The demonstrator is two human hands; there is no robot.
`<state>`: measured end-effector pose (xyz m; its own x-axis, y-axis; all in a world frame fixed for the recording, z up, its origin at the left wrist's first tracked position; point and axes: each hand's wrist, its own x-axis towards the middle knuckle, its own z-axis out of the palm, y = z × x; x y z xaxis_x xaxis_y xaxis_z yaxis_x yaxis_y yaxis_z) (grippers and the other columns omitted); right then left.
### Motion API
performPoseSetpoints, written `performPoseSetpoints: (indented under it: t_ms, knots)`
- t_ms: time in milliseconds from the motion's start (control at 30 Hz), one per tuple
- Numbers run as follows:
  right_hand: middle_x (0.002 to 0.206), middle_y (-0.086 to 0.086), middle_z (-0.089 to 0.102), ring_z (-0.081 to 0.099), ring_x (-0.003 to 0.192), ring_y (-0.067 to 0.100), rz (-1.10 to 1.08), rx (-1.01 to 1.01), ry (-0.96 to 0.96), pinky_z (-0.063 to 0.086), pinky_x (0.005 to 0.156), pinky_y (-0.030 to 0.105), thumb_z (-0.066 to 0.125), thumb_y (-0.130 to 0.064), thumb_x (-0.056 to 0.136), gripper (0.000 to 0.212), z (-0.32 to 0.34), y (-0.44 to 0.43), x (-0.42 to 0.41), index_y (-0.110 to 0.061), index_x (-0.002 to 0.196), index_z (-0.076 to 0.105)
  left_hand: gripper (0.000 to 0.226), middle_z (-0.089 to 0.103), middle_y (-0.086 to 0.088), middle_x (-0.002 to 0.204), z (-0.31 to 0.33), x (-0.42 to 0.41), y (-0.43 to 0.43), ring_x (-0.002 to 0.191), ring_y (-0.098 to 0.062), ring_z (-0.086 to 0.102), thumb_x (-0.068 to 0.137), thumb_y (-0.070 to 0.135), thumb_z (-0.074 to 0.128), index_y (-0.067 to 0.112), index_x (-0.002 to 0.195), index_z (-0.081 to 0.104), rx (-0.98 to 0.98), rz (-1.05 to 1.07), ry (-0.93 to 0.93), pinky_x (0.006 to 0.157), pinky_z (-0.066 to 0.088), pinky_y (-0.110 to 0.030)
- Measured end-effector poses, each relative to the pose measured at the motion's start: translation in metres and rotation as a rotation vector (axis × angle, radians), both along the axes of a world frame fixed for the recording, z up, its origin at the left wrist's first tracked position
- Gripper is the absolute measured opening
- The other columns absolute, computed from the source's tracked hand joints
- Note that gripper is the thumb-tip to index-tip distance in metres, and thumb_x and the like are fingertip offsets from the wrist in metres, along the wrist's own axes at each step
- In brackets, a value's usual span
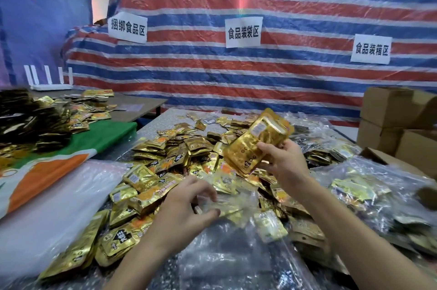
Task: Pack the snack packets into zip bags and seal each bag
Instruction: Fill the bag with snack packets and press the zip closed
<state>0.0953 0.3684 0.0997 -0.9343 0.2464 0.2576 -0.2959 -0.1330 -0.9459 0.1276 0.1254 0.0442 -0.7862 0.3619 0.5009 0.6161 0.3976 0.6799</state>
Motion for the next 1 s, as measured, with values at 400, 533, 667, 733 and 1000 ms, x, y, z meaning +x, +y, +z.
performPoseSetpoints:
  t_ms: [400, 533, 667, 733, 1000]
  knots:
    - [0.111, 0.01, 0.075, 0.073, 0.102, 0.03, 0.25, 0.276, -0.036, 0.06, 0.082, 0.056, 0.071, -0.017, 0.079, 0.042, 0.013, 0.002, 0.063, -0.012, 0.118, 0.059, 0.022, 0.059, 0.014, 0.091, 0.007, 0.017, 0.009, 0.087, -0.012, 0.062, 0.076, 0.014, 0.084, 0.029, 0.073, 0.068, 0.117, -0.074, -0.113, 0.078, 0.052, -0.028]
    - [0.11, 0.0, 0.076, 0.073, 0.101, 0.02, 0.23, 0.405, -0.014, 0.062, 0.074, 0.036, 0.069, -0.006, 0.089, 0.03, 0.016, 0.004, 0.069, -0.02, 0.114, 0.061, 0.017, 0.06, 0.009, 0.095, 0.01, 0.017, 0.004, 0.092, -0.02, 0.066, 0.071, 0.026, 0.086, 0.021, 0.077, 0.071, 0.22, -0.188, -0.218, 0.082, 0.054, -0.028]
    - [0.114, -0.003, 0.075, 0.071, 0.106, 0.014, 0.308, 0.46, -0.054, 0.056, 0.082, 0.021, 0.067, -0.007, 0.092, 0.035, 0.015, -0.003, 0.072, -0.017, 0.124, 0.058, 0.02, 0.058, 0.008, 0.097, 0.014, 0.018, 0.008, 0.098, -0.021, 0.065, 0.072, 0.029, 0.086, 0.017, 0.08, 0.072, 0.261, -0.264, -0.21, 0.087, 0.056, -0.029]
    - [0.113, -0.002, 0.075, 0.071, 0.106, 0.015, 0.362, 0.443, -0.096, 0.056, 0.082, 0.02, 0.067, -0.007, 0.092, 0.036, 0.015, -0.003, 0.073, -0.016, 0.125, 0.058, 0.015, 0.059, 0.007, 0.095, 0.015, 0.017, 0.008, 0.096, -0.021, 0.066, 0.076, 0.017, 0.085, 0.013, 0.079, 0.071, 0.32, -0.252, -0.199, 0.087, 0.057, -0.03]
    - [0.111, 0.009, 0.075, 0.071, 0.106, 0.027, 0.388, 0.592, -0.069, 0.056, 0.096, 0.039, 0.071, 0.006, 0.084, 0.031, 0.024, -0.004, 0.073, -0.006, 0.113, 0.069, 0.016, 0.062, 0.005, 0.098, 0.026, 0.016, 0.003, 0.099, -0.018, 0.067, 0.069, 0.027, 0.082, 0.022, 0.076, 0.068, 0.371, -0.205, -0.124, 0.092, 0.056, -0.03]
